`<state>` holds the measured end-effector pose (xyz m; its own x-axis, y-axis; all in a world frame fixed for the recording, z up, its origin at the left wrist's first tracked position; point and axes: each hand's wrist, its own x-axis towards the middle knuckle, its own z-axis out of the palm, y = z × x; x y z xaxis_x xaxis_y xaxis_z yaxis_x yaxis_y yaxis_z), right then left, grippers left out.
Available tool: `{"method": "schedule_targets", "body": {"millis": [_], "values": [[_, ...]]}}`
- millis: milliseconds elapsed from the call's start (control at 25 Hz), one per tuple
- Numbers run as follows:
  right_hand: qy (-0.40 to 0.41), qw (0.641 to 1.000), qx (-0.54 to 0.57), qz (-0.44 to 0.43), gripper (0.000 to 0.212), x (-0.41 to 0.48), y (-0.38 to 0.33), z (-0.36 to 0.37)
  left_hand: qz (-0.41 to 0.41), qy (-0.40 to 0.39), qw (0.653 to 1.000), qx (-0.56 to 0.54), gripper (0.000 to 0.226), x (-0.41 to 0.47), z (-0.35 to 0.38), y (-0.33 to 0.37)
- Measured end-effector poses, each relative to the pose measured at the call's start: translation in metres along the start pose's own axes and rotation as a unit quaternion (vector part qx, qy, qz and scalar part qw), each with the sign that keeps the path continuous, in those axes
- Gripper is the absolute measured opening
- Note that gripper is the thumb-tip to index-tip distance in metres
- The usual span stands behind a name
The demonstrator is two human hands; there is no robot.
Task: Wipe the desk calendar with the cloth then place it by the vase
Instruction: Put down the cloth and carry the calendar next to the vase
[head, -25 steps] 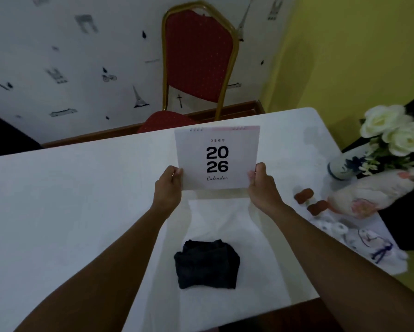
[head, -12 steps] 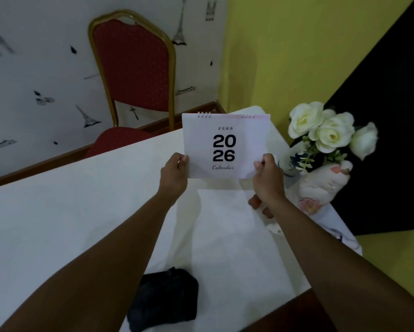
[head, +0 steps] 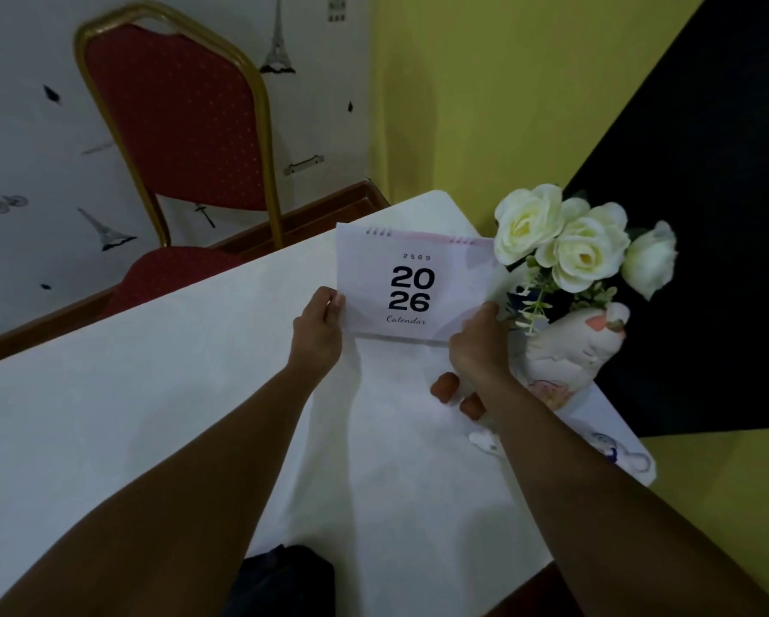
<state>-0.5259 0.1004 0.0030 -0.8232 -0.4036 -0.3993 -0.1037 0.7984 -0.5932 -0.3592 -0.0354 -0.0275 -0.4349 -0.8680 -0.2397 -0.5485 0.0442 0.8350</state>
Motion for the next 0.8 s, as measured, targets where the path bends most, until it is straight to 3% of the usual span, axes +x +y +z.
{"method": "schedule_targets", "body": {"millis": [200, 440, 800], "values": [[-0.005, 0.999, -0.001, 0.037, 0.049, -0.002, 0.002, 0.006, -0.004, -0.023, 0.999, 0.024, 0.026, 0.0, 0.0, -0.008], [0.097, 0.993, 0.061, 0.02, 0.02, -0.017, 0.01, 0.003, 0.018, -0.002, 1.0, 0.022, 0.03, -0.018, -0.004, -0.01], [0.086, 0.99, 0.106, 0.025, 0.047, -0.036, 0.017, 0.0, 0.04, -0.029, 0.998, 0.025, 0.044, -0.038, 0.002, -0.003]]}}
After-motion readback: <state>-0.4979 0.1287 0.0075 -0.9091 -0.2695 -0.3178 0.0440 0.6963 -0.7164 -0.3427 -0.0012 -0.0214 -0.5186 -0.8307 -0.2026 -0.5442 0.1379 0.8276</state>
